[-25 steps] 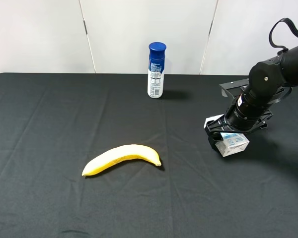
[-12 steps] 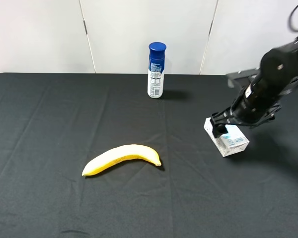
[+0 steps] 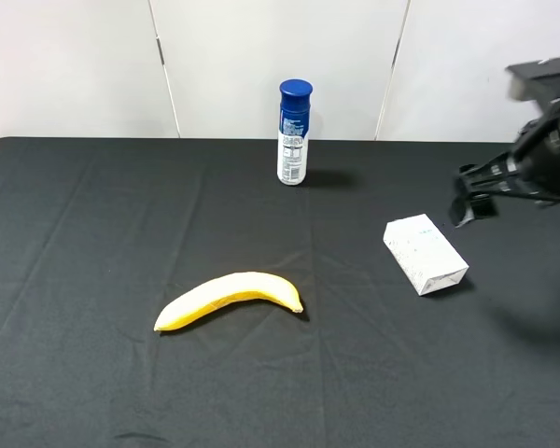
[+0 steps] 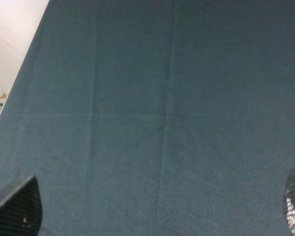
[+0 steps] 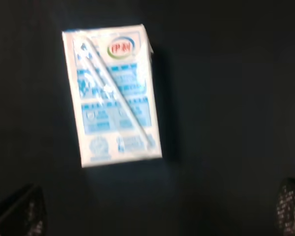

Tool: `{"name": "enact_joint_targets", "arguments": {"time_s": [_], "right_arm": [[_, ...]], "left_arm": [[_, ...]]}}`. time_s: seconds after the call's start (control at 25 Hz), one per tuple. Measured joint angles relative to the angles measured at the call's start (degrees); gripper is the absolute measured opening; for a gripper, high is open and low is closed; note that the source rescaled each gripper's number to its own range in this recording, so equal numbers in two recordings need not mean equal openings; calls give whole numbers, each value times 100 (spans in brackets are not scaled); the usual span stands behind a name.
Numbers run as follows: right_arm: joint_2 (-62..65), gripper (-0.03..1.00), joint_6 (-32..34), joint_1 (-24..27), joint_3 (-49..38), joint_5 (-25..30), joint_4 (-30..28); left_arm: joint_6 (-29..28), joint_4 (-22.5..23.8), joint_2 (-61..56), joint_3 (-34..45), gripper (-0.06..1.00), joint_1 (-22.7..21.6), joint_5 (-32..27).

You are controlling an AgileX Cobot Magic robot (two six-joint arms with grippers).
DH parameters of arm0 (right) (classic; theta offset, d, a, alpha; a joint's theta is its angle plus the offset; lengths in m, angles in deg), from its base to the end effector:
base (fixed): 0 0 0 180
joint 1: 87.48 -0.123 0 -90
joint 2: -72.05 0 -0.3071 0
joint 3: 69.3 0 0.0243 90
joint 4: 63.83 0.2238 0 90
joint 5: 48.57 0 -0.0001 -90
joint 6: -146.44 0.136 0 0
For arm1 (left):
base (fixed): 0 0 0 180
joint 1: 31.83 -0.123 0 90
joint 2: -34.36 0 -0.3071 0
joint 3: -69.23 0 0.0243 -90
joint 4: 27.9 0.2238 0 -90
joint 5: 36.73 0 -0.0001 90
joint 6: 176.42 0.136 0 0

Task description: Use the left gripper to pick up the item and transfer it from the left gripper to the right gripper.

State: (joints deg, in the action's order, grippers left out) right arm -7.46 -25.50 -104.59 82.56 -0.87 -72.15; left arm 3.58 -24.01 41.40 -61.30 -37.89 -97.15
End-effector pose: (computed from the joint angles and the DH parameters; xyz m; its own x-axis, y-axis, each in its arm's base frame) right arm 0.2161 0.0513 0.2576 -0.8764 -0.2255 -0.4256 -0.2123 0.9740 -0.0790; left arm -0.0113 0.0069 0.2429 -0.4545 -0.0146 -0.8906 -0.1426 0.9882 0.0566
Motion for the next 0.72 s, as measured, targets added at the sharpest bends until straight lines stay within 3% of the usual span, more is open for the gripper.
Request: {"name": "enact_joint_targets", "arguments": {"time_s": [0.48, 0.72], "right_arm": [[2010, 100, 0, 0, -5, 1688, 437], [2855, 100, 0, 0, -289, 2008, 686]], "left_arm": [[0, 0, 0, 0, 98, 0, 0], [0, 0, 0, 0, 98, 0, 0]]}}
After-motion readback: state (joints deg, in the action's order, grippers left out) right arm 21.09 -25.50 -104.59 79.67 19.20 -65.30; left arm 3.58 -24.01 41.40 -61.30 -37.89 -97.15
